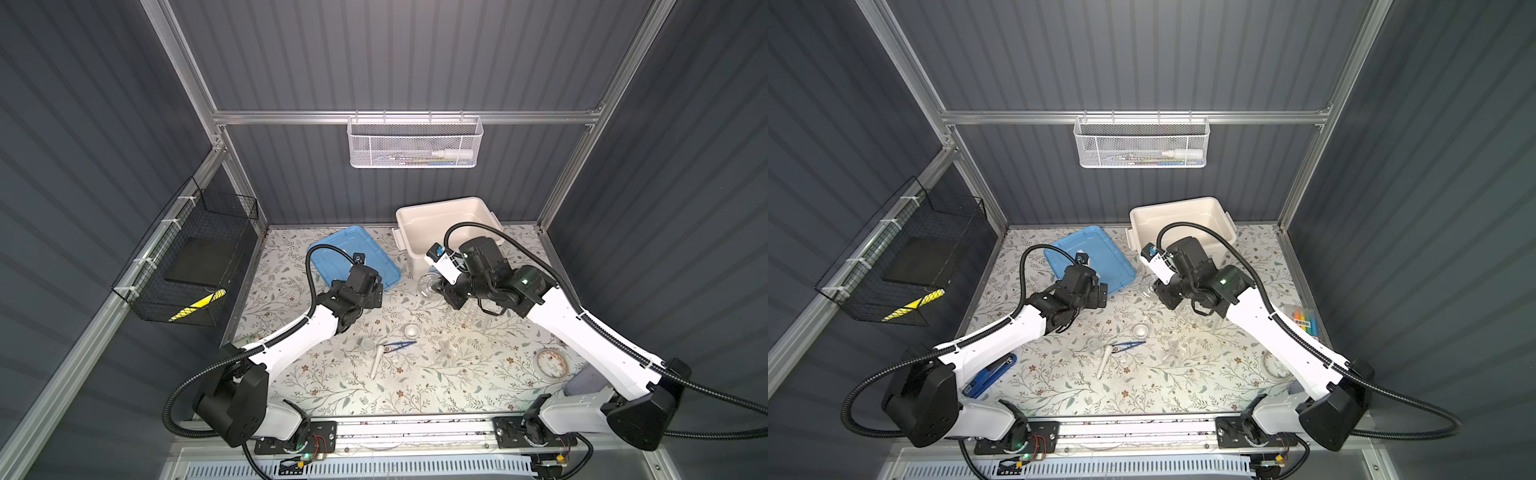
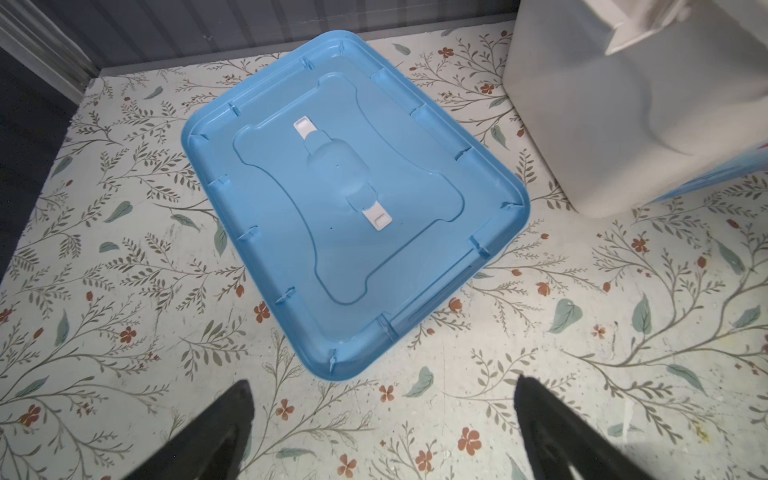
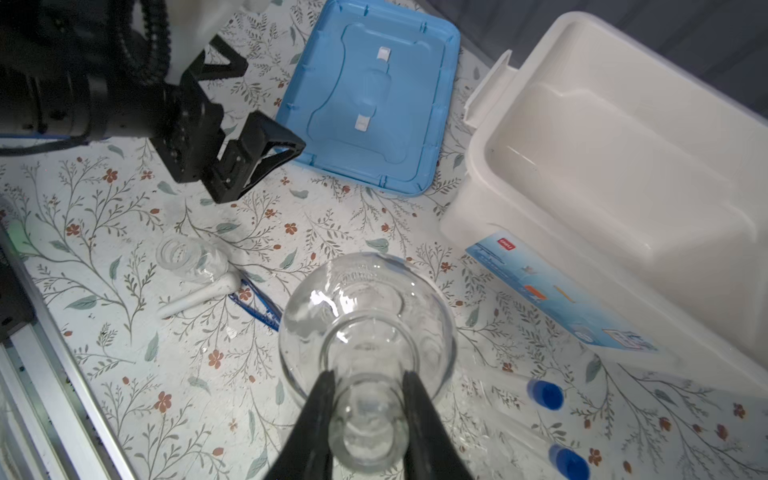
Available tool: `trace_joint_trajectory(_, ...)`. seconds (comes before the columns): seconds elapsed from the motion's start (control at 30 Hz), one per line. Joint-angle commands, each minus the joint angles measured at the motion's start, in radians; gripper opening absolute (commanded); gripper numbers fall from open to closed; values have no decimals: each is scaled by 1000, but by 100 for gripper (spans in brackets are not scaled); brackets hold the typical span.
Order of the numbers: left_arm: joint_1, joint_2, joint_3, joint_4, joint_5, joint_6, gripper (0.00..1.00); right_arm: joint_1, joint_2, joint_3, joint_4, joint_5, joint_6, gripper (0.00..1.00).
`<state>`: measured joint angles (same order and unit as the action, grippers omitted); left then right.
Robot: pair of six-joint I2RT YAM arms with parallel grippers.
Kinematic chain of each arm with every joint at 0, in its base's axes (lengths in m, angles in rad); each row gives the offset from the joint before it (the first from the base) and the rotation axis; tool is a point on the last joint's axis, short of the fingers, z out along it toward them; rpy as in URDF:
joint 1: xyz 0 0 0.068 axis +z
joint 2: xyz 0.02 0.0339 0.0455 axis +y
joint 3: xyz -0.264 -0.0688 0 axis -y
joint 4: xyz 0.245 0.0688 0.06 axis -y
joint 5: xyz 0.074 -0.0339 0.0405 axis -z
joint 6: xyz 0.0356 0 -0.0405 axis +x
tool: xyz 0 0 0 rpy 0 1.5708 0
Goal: Organize the chemistry lab equipment
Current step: 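Carry the glass flask with the right gripper over the white bin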
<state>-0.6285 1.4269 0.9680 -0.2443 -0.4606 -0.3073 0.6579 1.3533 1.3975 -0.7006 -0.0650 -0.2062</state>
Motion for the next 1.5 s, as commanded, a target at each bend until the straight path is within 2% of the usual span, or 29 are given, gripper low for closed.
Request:
trace_joint_trajectory(0.0, 4, 13, 27, 16, 20, 22, 100, -39, 21, 69, 76, -28, -26, 13)
trace_joint_trajectory(0.17, 4, 23, 24, 23, 29, 23, 100, -107, 101, 163, 89, -65, -27, 13)
trace_joint_trajectory(0.73, 4, 44, 23, 49, 93, 36, 100, -283, 508, 565, 69, -181, -20, 14)
trace_joint_trajectory(1.2, 4, 96, 69, 66, 176, 81, 100, -325, 770, 787, -16, -261, -41, 14)
trace_joint_trajectory(1.23, 4, 99, 71, 71, 186, 85, 100, -325, 781, 798, -20, -297, -45, 14)
trace_joint_trajectory(1.47, 4, 130, 101, 82, 238, 92, 100, -325, 869, 873, -74, -283, -82, 14)
